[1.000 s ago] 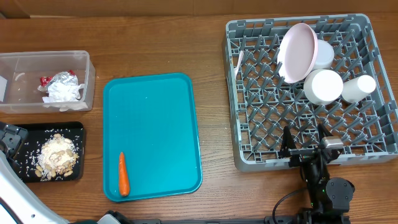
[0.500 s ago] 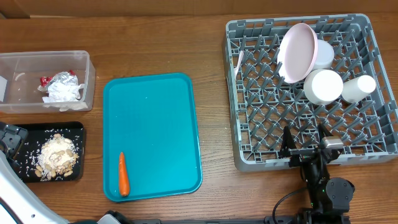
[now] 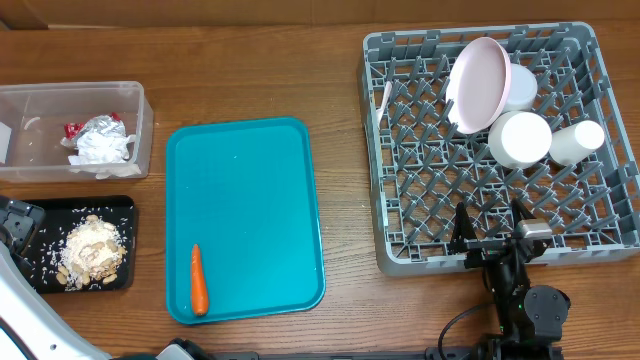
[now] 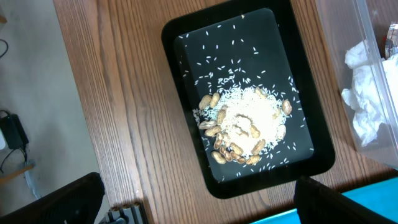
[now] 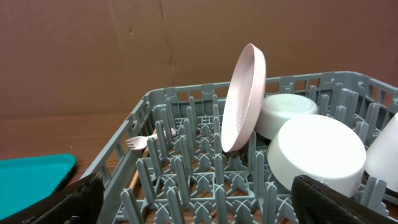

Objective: Sort waste into correct bins and load items into the dishwasher rack

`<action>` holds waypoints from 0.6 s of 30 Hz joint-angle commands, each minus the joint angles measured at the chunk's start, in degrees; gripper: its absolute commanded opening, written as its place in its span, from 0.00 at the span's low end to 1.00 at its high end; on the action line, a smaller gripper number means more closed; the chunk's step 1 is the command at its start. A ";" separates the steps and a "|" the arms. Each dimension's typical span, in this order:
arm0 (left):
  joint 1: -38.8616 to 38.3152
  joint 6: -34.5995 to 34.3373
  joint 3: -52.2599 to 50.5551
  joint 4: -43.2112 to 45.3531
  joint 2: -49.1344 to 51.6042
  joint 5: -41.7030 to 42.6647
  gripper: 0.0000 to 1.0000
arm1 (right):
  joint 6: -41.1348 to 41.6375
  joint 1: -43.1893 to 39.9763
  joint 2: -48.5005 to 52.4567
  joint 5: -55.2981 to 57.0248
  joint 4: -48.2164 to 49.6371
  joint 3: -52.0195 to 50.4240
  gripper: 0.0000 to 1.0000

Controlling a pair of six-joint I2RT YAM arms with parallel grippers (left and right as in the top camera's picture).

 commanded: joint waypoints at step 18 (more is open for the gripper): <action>-3.52 -0.57 1.07 0.02 -0.83 0.20 1.00 | -0.46 -0.44 -0.52 0.90 0.28 -0.59 1.00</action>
